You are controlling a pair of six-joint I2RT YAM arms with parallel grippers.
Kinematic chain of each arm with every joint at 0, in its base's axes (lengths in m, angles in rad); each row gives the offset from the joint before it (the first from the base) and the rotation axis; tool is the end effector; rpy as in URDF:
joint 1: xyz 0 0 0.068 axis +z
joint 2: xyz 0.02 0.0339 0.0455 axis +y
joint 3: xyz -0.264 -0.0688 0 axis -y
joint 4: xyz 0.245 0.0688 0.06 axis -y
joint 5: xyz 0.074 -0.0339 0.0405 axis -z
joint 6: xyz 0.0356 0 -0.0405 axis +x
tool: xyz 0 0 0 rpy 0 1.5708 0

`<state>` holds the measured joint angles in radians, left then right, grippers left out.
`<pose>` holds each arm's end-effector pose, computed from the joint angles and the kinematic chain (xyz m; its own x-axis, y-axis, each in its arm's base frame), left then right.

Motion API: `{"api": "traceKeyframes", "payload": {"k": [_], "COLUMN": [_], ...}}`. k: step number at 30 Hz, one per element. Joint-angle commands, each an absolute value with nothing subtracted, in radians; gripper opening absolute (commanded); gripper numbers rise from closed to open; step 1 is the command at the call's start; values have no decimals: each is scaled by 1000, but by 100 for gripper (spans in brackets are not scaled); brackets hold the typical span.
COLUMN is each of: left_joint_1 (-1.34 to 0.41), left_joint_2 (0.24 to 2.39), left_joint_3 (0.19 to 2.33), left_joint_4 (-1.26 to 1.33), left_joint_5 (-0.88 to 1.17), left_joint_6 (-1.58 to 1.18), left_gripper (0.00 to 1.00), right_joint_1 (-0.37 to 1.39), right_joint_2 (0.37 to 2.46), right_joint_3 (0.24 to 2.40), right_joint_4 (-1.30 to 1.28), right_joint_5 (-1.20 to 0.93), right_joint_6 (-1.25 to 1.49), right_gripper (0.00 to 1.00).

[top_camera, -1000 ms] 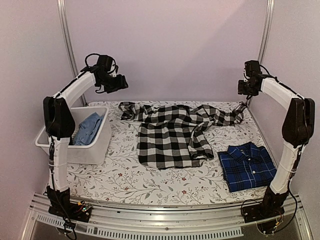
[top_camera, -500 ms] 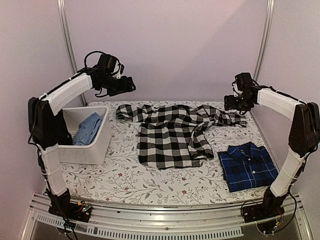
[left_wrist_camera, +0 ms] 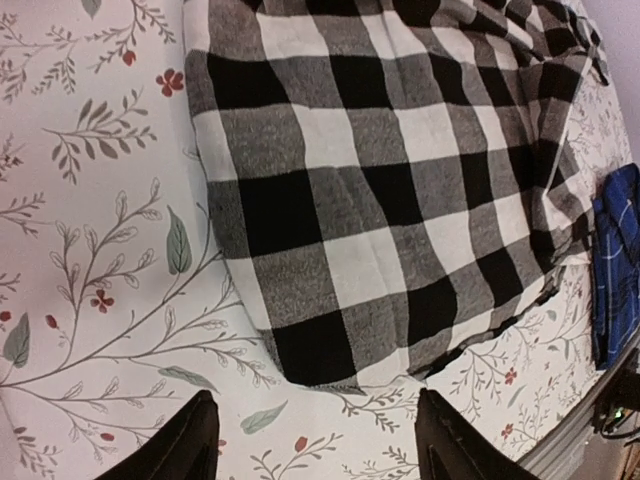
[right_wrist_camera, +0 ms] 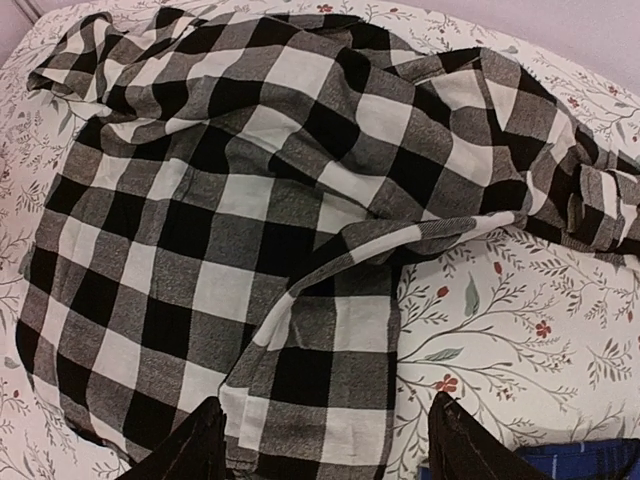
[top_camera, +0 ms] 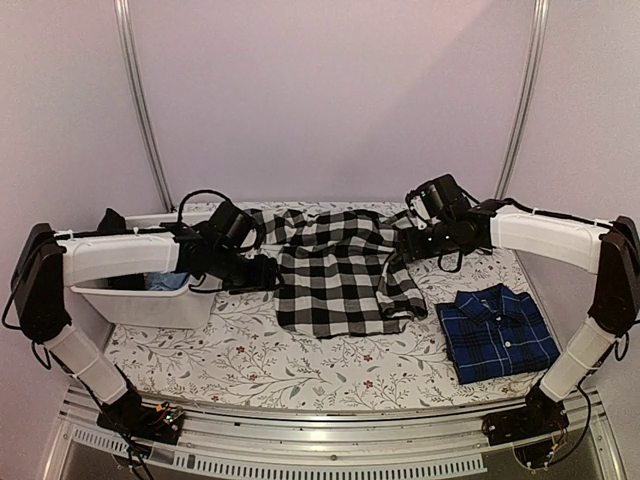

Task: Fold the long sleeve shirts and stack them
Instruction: Flatten out the crumpled shirt at the center of the board.

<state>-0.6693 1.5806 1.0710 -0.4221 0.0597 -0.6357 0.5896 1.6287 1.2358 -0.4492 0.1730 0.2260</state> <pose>0.2583 -0.2071 0.2224 -0.8908 -0.0510 -0.4515 0.1471 0.9078 -0.3927 0.3003 0.1935 0.2573 -0.7057 -0.2065 -0.6777 -0.3020 0.9530 0.0241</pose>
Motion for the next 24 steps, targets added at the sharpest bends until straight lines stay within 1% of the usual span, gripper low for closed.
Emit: {"api": "traceKeyframes", "payload": {"k": [1,3,5,11,14,16,19,22,24], "left_joint_1": [-708,-727,-747,-781,-790,-793,-805,-819,-820], "left_joint_2": [1515,1518,1541,1642,1689,1716,1745,1762,1769], "left_joint_3": [959,916,907,938,962,976,1005,1020,1011], "left_joint_4": [-309,-265,-254,-229,-239,-241,-277,-328,-322], "left_joint_5": [61,84,73,61,31,33,-12,-85,-81], "left_joint_6": [-763,-795,-809,-811,-803,-799,-797,-799,-802], "left_gripper": [64,61,60,54,51,47,44,43,43], "right_joint_1": [669,702,724,790,808,813,817,821,824], "right_joint_2": [1625,1642,1664,1727,1745,1759,1789,1818,1841], "right_joint_3": [1214,1200,1195,1170,1149,1146,1150,1150,1156], "right_joint_4": [-427,-413,-409,-403,-388,-380,-380,-366,-367], "right_joint_5": [151,141,130,127,124,127,142,137,144], "right_joint_6": [275,291,306,364,384,388,386,386,387], "right_gripper": [64,61,57,43,38,36,34,33,32]}}
